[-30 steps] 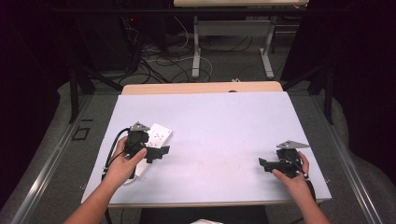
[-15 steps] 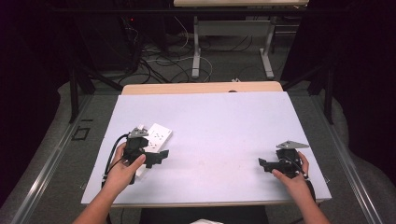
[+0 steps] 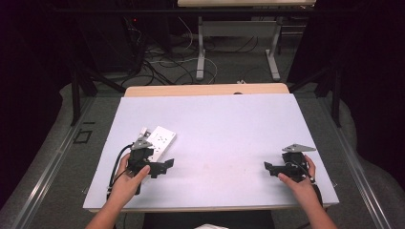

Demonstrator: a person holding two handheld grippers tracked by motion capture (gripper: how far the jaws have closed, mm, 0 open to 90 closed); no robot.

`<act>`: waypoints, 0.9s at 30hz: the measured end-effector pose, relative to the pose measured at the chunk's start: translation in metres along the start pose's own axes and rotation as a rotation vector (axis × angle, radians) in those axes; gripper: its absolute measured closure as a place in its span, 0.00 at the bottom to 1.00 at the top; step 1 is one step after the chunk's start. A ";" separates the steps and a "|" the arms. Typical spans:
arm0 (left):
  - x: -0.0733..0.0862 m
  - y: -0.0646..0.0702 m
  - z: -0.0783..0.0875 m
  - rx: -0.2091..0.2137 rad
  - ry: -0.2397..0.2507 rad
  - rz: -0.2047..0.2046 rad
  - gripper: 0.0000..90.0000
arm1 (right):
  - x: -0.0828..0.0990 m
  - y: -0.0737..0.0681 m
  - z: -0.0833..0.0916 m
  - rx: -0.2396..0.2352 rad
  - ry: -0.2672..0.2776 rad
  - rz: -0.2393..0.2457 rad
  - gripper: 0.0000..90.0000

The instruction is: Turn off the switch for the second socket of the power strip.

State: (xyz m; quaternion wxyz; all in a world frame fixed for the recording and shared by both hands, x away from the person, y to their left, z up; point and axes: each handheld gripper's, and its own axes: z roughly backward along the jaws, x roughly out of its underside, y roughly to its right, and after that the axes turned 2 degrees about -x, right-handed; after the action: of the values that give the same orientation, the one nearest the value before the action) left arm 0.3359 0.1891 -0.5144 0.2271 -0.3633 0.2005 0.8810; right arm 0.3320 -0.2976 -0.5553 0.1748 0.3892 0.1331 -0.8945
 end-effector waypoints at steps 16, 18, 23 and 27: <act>0.015 0.008 -0.011 0.007 0.038 -0.002 0.05 | 0.000 0.000 0.000 -0.001 0.000 0.003 0.16; 0.017 0.008 -0.013 0.008 0.033 -0.007 0.05 | 0.000 0.000 -0.001 0.000 -0.001 0.003 0.16; 0.021 0.009 -0.018 0.013 0.019 -0.018 0.05 | 0.000 0.000 -0.001 -0.003 -0.001 0.008 0.16; 0.024 0.011 -0.022 0.008 0.012 -0.026 0.05 | 0.000 0.000 -0.001 -0.002 0.001 0.012 0.16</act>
State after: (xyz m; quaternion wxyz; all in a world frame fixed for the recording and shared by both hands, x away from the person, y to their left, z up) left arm 0.3261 0.1747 -0.5443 0.2388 -0.3702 0.2009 0.8749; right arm 0.3325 -0.2976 -0.5556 0.1804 0.3902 0.1317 -0.8932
